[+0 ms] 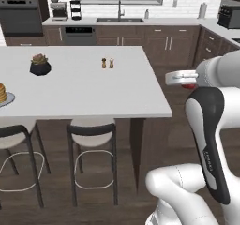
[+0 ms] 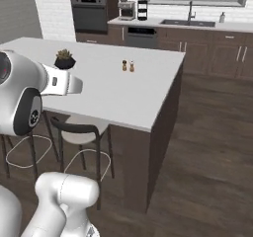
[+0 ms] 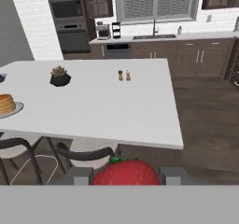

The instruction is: Take the strawberry from the fridge and place it on top of the pancake, located on the dining counter.

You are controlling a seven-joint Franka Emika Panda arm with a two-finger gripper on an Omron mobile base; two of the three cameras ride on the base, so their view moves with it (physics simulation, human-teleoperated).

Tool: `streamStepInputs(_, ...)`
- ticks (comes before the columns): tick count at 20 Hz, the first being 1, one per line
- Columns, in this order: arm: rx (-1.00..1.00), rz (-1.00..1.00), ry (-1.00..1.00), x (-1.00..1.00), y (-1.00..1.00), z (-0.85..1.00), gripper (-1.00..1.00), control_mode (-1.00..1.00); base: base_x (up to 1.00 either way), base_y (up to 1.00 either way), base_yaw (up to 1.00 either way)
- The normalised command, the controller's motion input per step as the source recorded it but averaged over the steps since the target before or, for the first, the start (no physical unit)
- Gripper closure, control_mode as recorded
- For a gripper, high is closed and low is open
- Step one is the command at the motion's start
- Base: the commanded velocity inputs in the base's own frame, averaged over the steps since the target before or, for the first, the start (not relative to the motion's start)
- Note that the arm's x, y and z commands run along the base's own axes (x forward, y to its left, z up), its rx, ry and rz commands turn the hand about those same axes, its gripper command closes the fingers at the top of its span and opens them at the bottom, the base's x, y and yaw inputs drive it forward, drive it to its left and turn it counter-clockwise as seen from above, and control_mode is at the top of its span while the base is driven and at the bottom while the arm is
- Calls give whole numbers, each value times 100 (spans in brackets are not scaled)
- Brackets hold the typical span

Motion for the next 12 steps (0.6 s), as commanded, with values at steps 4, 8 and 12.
streamStepInputs(4, 0, 0, 0, 0, 0, 0, 100, 100, 23, 100, 0)
streamStepInputs(8, 0, 0, 0, 0, 0, 0, 100, 100, 28, 100, 0)
streamStepInputs(12, 0, 0, 0, 0, 0, 0, 100, 100, 47, 100, 0)
